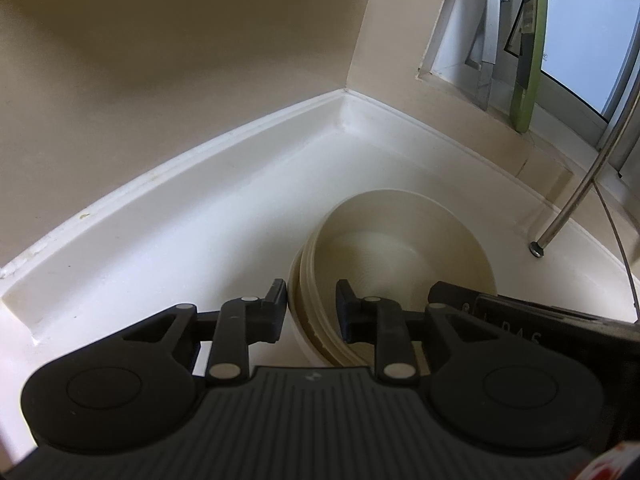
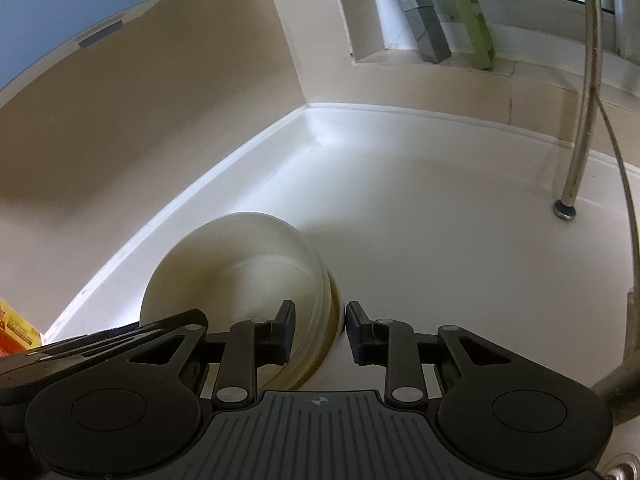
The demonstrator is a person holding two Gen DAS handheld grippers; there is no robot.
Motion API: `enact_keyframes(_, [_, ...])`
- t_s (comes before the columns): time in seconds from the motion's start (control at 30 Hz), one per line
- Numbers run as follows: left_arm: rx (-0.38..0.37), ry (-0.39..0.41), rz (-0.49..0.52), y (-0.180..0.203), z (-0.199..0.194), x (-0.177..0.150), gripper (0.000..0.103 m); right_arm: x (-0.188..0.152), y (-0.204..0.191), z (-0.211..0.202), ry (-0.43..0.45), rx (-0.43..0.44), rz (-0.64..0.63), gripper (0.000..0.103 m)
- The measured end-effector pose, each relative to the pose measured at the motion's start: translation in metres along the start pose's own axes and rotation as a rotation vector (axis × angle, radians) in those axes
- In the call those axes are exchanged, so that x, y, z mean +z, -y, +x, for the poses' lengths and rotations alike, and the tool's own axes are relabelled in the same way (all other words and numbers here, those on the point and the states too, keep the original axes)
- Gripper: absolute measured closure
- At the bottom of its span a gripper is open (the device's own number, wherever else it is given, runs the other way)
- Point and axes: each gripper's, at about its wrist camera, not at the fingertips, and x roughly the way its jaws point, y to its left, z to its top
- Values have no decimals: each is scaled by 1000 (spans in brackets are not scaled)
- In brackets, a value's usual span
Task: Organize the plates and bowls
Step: 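Lower the cream bowls onto the counter beside the steel pot and open both grippers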
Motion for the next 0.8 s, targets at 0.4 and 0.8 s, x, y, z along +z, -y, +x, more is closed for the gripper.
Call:
enact_keyframes(0.4, [70,6,-111,-49,-36,-20,80,-11,-30,-1,-44,94,-65,74])
enact_keyframes(0.8, [154,-20,-160,-85,-92,-61,81,-55,-75,-23,-124,191,-170,74])
